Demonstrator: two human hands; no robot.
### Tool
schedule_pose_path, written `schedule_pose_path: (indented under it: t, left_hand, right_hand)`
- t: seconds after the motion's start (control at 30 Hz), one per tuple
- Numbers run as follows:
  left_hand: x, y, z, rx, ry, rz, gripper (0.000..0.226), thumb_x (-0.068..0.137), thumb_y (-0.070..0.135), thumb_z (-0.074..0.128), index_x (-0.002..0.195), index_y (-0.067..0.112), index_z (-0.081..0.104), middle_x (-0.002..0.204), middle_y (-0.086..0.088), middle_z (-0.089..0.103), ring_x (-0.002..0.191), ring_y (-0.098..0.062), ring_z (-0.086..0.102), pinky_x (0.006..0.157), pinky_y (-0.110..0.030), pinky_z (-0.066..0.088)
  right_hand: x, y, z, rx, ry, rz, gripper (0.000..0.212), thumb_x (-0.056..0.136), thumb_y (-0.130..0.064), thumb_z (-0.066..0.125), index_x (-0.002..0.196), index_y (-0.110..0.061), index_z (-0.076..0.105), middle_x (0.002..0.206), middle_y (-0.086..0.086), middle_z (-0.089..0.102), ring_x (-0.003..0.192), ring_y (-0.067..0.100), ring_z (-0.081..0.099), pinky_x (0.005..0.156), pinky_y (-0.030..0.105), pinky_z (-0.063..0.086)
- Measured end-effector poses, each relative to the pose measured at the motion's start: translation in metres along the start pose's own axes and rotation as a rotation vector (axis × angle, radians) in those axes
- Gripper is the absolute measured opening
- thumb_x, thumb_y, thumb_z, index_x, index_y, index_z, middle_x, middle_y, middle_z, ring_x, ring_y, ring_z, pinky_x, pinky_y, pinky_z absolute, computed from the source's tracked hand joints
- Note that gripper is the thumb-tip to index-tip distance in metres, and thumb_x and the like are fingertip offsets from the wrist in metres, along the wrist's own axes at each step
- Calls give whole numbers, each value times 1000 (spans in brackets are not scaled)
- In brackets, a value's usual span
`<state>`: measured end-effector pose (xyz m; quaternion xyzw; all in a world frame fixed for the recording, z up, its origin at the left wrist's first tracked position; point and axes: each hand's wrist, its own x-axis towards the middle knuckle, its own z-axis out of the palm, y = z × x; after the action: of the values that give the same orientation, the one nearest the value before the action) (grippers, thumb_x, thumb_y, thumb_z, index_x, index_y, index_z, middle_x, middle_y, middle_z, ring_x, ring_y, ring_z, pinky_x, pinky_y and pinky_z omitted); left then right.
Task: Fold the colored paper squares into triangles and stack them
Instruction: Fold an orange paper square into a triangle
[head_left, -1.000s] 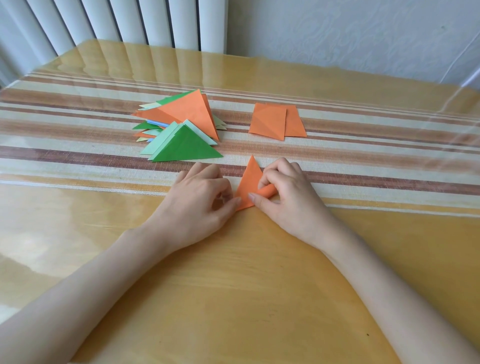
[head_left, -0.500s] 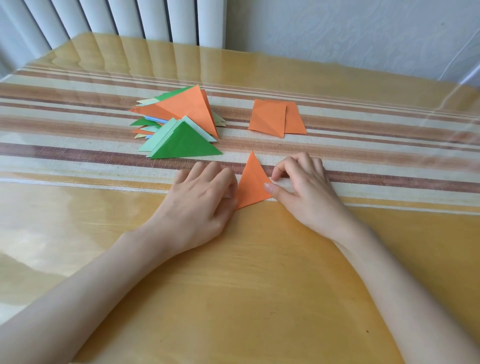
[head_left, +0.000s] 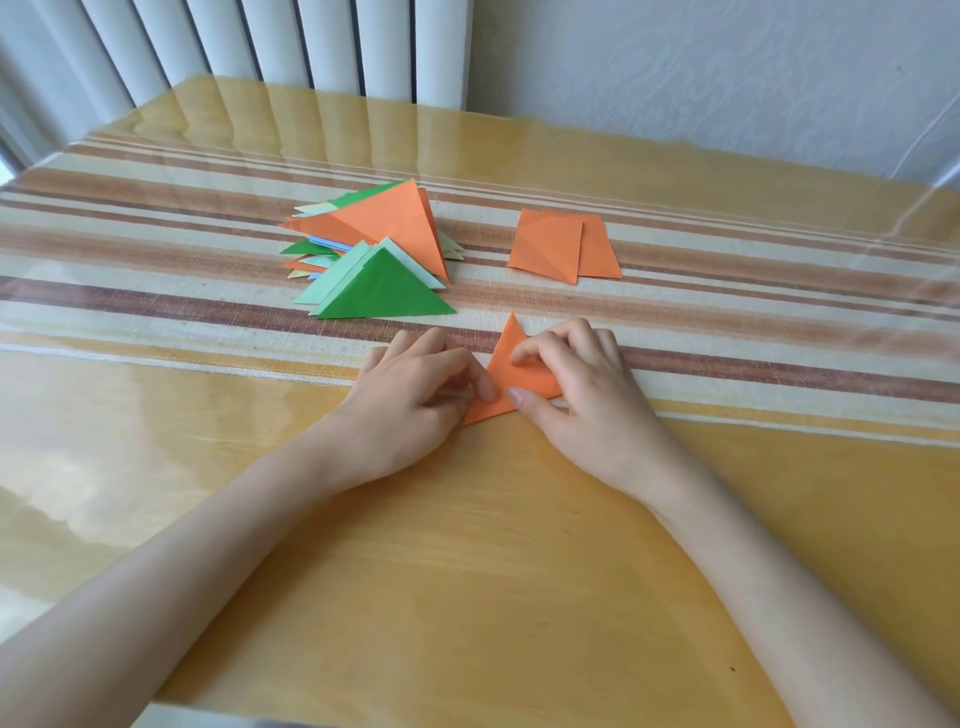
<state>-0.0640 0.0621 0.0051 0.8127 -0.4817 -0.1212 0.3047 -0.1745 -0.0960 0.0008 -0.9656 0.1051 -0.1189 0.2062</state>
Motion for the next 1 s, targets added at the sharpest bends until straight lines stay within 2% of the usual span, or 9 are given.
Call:
schedule_pose_path:
  t: [0.1, 0.17, 0.3, 0.4, 0.5, 0.63, 0.73, 0.9, 1.0]
  left_hand:
    - [-1, 0, 5, 70, 68, -20, 27, 78, 59, 33, 86, 39, 50, 88, 20, 44, 93, -8, 35, 79, -25, 20]
    - [-2, 0, 10, 161, 127, -2, 35, 75, 64, 31, 88, 36, 46, 88, 18, 40, 89, -7, 31, 76, -25, 18]
    - [-1, 0, 9, 162, 126, -90, 25, 79, 53, 44, 93, 33, 50, 94, 12, 34, 95, -10, 25, 80, -24, 15]
    - [0, 0, 7, 112, 107, -112, 11, 86, 46, 51, 91, 36, 50, 90, 16, 32, 97, -12, 26, 80, -23, 15]
    - [-1, 0, 4, 71, 96, -113, 15, 75, 45, 44, 86, 39, 52, 96, 11, 40, 96, -12, 28, 77, -22, 16]
    - [-2, 1, 3, 17, 119, -106, 15, 78, 50, 40, 79, 40, 51, 97, 7, 46, 98, -12, 32, 79, -23, 18]
    - [-3, -1, 6, 50, 139, -50, 40, 69, 71, 38, 81, 37, 54, 92, 11, 44, 93, -10, 31, 83, -28, 24]
    - [-3, -4, 6, 5, 161, 103, 32, 74, 62, 48, 76, 33, 60, 87, 18, 46, 90, -10, 35, 81, -38, 36]
    - [-2, -5, 5, -13, 194, 146, 37, 76, 58, 52, 76, 25, 67, 84, 17, 49, 87, -10, 37, 81, -46, 42]
  right_hand:
    - [0, -3, -1, -23, 5, 8, 29, 91, -38, 56, 115, -22, 53, 113, -6, 42, 111, 16, 36, 100, 36, 32]
    - [-1, -7, -1, -44, -13, 36, 36, 88, -47, 53, 116, -25, 51, 114, -8, 40, 111, 15, 35, 100, 34, 30]
    - [-1, -10, -3, -49, -17, 67, 33, 90, -46, 55, 117, -29, 48, 115, -11, 37, 111, 10, 31, 100, 29, 23]
    - [0, -6, -5, -6, -27, 58, 23, 93, -34, 55, 115, -27, 52, 114, -11, 40, 111, 11, 33, 102, 31, 24]
    - [-2, 0, -7, 126, -22, -1, 19, 93, -15, 55, 109, -23, 62, 109, -13, 47, 108, 11, 36, 102, 35, 30]
    - [-4, 0, -9, 235, -89, -41, 20, 92, -12, 59, 109, -20, 65, 109, -11, 50, 108, 10, 37, 96, 14, 29]
    - [-3, 1, -9, 214, -64, -46, 17, 87, -18, 68, 103, -18, 65, 107, -8, 52, 107, 11, 39, 96, 19, 29]
    - [-3, -1, -8, 190, -13, -172, 18, 84, -20, 69, 102, -21, 68, 102, -7, 56, 105, 17, 44, 97, 28, 34]
    - [-2, -4, -4, 194, 4, -223, 12, 84, -24, 63, 90, -18, 71, 92, -5, 61, 94, 18, 49, 89, 34, 41]
